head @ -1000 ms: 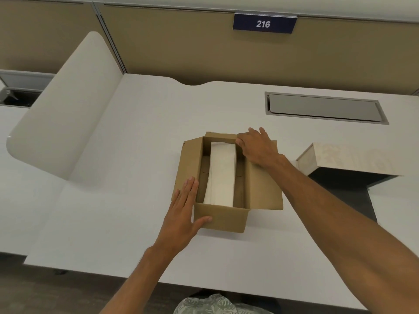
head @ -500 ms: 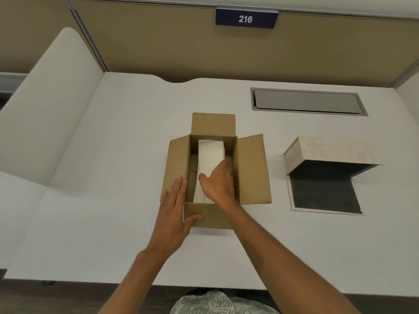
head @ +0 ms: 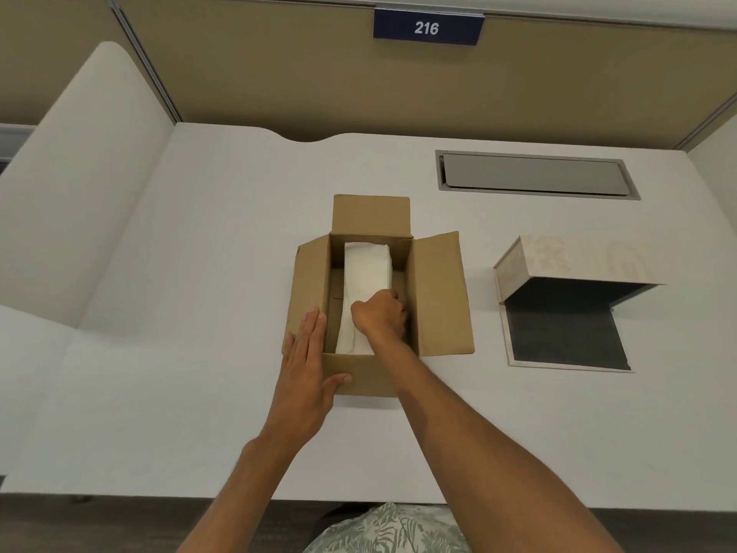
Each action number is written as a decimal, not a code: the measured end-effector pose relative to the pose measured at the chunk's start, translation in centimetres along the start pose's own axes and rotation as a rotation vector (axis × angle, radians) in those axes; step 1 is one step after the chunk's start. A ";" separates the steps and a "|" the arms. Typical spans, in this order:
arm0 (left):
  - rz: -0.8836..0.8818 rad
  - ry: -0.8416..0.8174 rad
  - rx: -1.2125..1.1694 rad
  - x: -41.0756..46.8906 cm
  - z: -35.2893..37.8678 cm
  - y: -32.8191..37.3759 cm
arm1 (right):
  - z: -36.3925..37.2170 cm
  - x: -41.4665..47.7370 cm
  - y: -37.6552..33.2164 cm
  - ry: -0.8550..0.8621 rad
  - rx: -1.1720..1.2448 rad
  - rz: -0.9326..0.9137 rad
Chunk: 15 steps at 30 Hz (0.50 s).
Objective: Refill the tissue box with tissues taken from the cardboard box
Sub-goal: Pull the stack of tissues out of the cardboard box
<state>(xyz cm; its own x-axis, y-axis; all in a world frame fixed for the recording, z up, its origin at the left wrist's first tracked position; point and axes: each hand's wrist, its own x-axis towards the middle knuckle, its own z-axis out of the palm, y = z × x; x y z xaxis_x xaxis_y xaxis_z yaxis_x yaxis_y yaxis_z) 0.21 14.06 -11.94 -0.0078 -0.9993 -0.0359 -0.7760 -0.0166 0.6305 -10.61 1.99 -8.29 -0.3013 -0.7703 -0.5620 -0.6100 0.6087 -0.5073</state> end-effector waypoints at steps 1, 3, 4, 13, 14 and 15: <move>0.002 0.000 -0.001 0.0 0.0 0.0 | -0.1 0.2 -0.1 -0.006 0.024 0.011; 0.008 -0.001 -0.002 0.0 0.0 0.1 | -0.2 0.4 -0.4 -0.014 0.054 0.041; 0.007 0.000 -0.001 0.0 0.0 0.1 | -0.1 0.4 -0.5 -0.014 0.051 0.055; -0.002 -0.001 -0.014 -0.1 -0.3 0.6 | 0.4 1.1 -0.8 -0.011 0.100 0.078; -0.008 0.001 -0.022 -0.1 -0.3 0.7 | 0.3 1.2 -0.8 -0.021 0.139 0.079; -0.014 0.003 -0.025 -0.1 -0.3 0.9 | 0.2 1.3 -0.7 -0.033 0.176 0.084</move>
<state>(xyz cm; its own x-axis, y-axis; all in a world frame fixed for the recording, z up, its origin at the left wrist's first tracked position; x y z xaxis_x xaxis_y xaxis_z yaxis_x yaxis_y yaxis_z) -0.29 14.14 -11.17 0.0049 -0.9991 -0.0420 -0.7601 -0.0310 0.6491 -10.40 0.60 -8.78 -0.3194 -0.7106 -0.6269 -0.4456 0.6965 -0.5624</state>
